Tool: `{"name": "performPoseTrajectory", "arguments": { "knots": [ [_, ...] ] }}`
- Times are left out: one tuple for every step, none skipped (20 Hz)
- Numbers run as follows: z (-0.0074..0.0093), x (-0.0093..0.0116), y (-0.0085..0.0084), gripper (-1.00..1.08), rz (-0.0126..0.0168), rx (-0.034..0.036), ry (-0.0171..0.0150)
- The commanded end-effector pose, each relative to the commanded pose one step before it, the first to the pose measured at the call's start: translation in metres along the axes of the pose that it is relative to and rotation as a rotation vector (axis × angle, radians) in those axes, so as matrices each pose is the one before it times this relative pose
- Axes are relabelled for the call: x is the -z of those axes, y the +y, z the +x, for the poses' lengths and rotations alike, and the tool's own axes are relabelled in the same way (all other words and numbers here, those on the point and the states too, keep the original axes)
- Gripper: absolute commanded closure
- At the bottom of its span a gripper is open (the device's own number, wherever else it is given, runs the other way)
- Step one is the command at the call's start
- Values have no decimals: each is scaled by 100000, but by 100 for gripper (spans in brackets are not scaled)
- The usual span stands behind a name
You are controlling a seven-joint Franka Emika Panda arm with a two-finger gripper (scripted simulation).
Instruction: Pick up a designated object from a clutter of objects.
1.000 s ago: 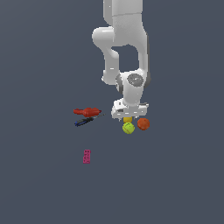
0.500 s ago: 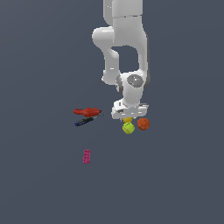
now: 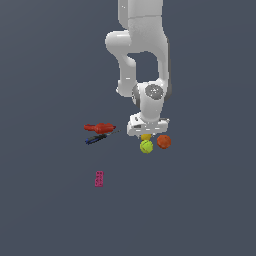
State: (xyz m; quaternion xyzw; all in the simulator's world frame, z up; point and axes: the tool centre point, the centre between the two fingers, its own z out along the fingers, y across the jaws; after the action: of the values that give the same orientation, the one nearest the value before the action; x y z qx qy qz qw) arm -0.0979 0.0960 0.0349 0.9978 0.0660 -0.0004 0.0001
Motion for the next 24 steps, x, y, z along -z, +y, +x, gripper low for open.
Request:
{"name": "performPoseTrajectory", "arguments": {
  "knots": [
    [308,629,331,108,-3,-58,170],
    [141,328,175,108,0,0,0],
    [159,371,197,108,0,0,0],
    [178,414,220,108,0,0,0],
    [196,457,241,108,0,0,0],
    [214,499,263,108,0,0,0],
    [233,535,276,108,41,21,-17],
    [251,584,305,108,0,0,0],
    [270,624,322,108,46,15,-7],
    [288,670,347,108,0,0,0],
    [307,712,367,108,47,11,-3],
    [326,756,390,108,0,0,0],
    [345,799,411,108,67,15,-1],
    [362,838,431,108,0,0,0],
    [369,854,439,108,48,10,1],
    [371,856,440,108,0,0,0],
    [373,859,443,108,48,10,2],
    [375,861,444,108,0,0,0],
    [378,864,449,108,48,9,2],
    [380,867,448,108,0,0,0],
    [383,871,451,108,0,0,0],
    [386,874,454,108,0,0,0],
    [389,877,456,108,0,0,0],
    [393,880,459,108,0,0,0]
  ]
}}
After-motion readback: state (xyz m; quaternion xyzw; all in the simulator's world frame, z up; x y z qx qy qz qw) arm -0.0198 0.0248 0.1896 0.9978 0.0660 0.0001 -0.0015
